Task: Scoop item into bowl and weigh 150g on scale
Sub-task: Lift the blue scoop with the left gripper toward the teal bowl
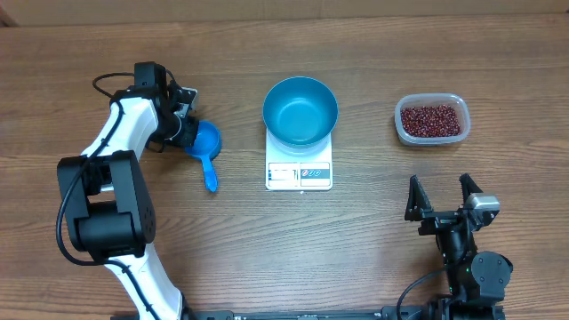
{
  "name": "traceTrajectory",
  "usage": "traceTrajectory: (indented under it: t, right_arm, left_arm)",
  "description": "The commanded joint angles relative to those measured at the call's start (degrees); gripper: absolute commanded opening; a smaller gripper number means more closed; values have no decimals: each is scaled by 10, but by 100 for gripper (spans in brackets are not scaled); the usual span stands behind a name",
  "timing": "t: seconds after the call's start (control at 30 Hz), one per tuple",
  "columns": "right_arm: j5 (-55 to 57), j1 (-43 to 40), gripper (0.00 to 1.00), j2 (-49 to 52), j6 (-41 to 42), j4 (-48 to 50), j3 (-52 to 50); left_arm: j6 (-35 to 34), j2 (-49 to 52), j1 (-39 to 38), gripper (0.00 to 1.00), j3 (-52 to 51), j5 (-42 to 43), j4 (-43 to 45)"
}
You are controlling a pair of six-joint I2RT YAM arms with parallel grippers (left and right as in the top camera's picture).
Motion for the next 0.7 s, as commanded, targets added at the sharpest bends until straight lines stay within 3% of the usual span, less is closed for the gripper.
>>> traceTrajectory:
  t: [0.0, 0.13, 0.33, 0.47, 0.53, 0.67]
  right_arm:
    - [2, -2, 100, -5, 2, 3, -6]
    - [2, -2, 100, -5, 2, 3, -6]
    - [2, -2, 100, -5, 2, 3, -6]
    - [2, -2, 100, -5, 2, 3, -6]
    - [2, -2, 100, -5, 2, 3, -6]
    - [2, -2, 100, -5, 2, 3, -6]
  left_arm:
    - [-16, 5, -1, 4, 11, 1, -2]
    - [-83, -6, -1, 4, 12, 1, -2]
    - [-257, -59, -1, 4, 18, 7, -4]
    - [-317, -114, -1, 4, 18, 79, -9]
    - [-380, -156, -1, 4, 18, 110, -31]
    - [-418, -195, -2, 4, 18, 128, -51]
